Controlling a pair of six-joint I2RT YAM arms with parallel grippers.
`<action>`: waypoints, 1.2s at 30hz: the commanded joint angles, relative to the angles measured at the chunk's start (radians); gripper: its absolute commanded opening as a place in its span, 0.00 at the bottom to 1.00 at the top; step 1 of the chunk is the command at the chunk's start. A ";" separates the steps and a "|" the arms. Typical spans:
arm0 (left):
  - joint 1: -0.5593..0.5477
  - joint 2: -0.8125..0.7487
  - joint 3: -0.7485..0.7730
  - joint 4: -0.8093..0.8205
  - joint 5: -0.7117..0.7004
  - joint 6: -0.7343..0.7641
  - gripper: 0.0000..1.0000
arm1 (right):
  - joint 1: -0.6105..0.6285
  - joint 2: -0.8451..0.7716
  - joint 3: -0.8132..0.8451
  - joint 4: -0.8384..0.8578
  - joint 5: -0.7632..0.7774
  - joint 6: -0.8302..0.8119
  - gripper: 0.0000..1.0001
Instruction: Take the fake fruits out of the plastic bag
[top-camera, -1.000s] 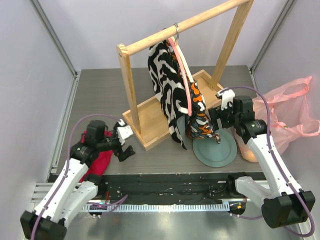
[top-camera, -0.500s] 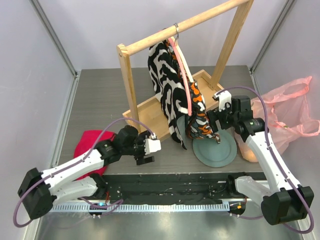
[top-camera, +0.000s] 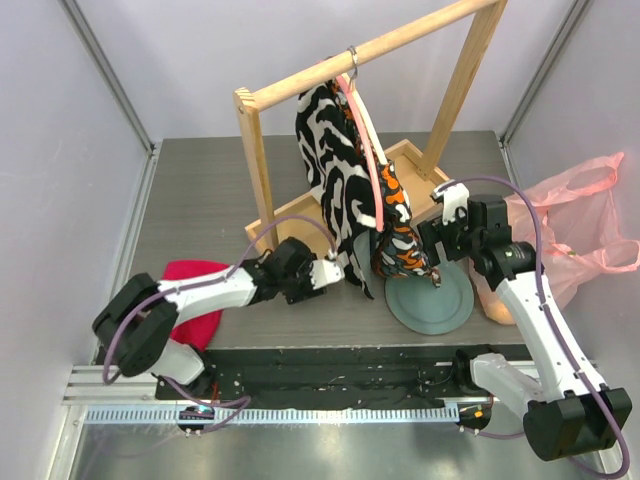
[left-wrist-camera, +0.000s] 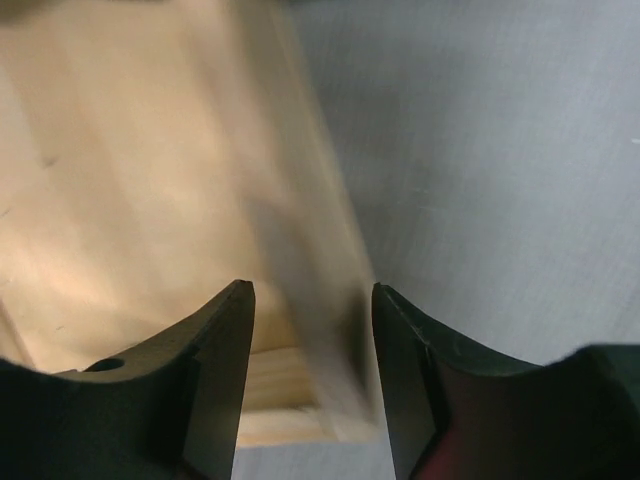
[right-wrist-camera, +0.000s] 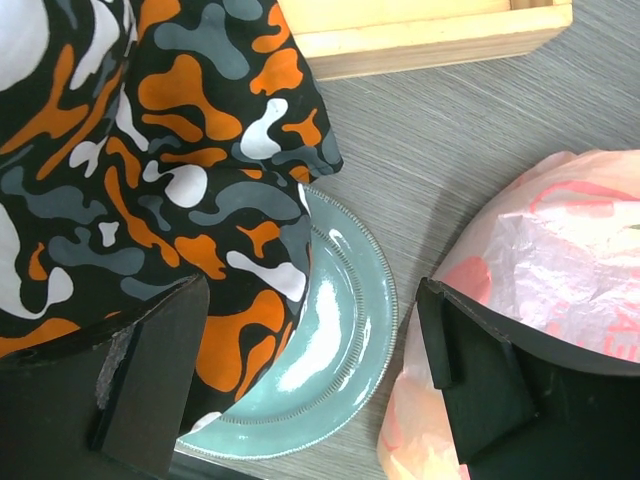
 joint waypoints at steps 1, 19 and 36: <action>0.109 0.106 0.208 -0.041 -0.115 -0.055 0.50 | 0.002 0.016 0.015 0.039 0.041 -0.003 0.93; 0.457 0.411 0.639 -0.157 -0.227 -0.085 0.50 | -0.009 0.473 0.159 0.234 0.272 -0.184 0.80; 0.417 0.119 0.366 -0.251 0.060 -0.074 0.00 | -0.009 0.914 0.487 0.234 0.213 -0.143 0.11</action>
